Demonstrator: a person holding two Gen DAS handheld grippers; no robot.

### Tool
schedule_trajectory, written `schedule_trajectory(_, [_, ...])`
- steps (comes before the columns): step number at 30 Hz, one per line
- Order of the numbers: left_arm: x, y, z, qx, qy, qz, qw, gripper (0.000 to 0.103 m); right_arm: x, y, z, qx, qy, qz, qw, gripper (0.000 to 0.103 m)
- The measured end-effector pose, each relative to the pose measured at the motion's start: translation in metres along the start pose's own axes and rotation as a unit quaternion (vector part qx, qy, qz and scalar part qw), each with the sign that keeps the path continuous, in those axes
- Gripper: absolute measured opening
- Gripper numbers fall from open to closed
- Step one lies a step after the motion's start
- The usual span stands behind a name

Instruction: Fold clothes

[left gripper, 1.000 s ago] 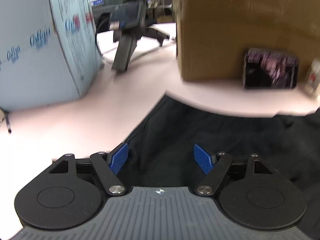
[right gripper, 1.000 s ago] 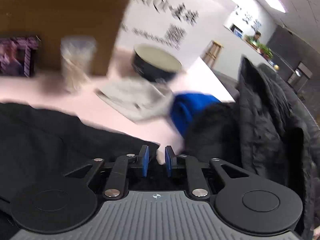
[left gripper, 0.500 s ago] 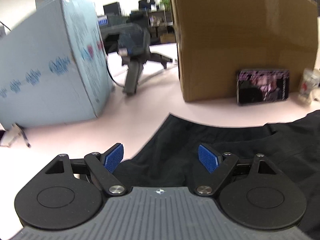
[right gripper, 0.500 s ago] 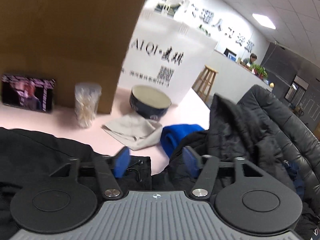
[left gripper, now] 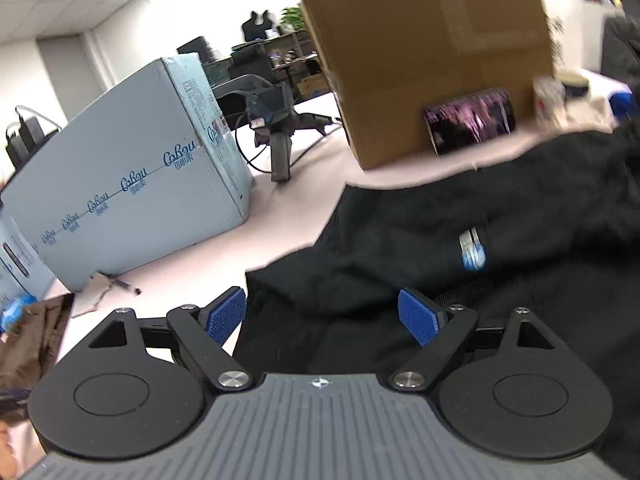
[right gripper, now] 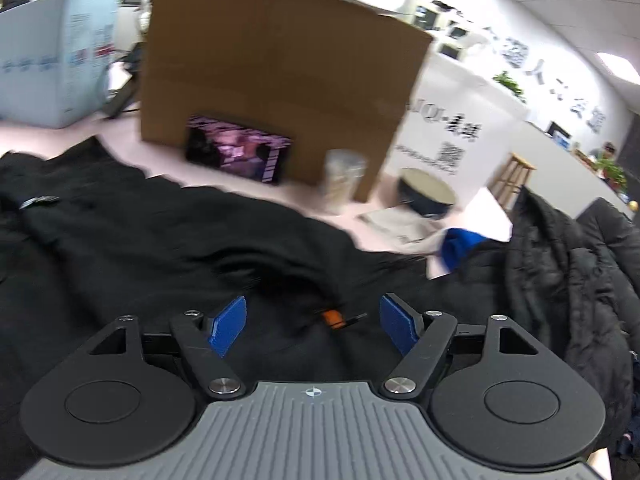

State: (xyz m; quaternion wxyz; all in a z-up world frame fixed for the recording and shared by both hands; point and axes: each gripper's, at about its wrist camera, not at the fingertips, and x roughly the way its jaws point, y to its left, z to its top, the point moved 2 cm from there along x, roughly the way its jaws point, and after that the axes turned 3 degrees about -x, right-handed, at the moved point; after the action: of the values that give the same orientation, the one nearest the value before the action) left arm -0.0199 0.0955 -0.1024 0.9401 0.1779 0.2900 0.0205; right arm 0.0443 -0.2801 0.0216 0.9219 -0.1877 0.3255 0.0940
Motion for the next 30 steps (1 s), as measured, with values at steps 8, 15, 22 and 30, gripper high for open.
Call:
schedule_trajectory(8, [-0.032, 0.0, -0.036, 0.073, 0.013, -0.016, 0.9971, 0.083, -0.033, 0.031, -0.011, -0.007, -0.004, 0.027, 1.0, 0.08])
schedule_trajectory(15, [-0.053, 0.011, -0.072, 0.133, 0.03, -0.022, 0.9905, 0.083, -0.054, 0.041, -0.035, 0.015, 0.021, 0.015, 1.0, 0.082])
schedule_trajectory(22, [-0.064, 0.036, -0.093, 0.128, 0.068, -0.035, 0.9888, 0.083, -0.068, 0.047, -0.056, 0.035, 0.047, -0.001, 0.998, 0.082])
schedule_trajectory(30, [-0.065, 0.036, -0.103, 0.092, 0.086, -0.083, 0.9886, 0.083, -0.083, 0.056, -0.07, 0.012, 0.069, 0.002, 0.998, 0.082])
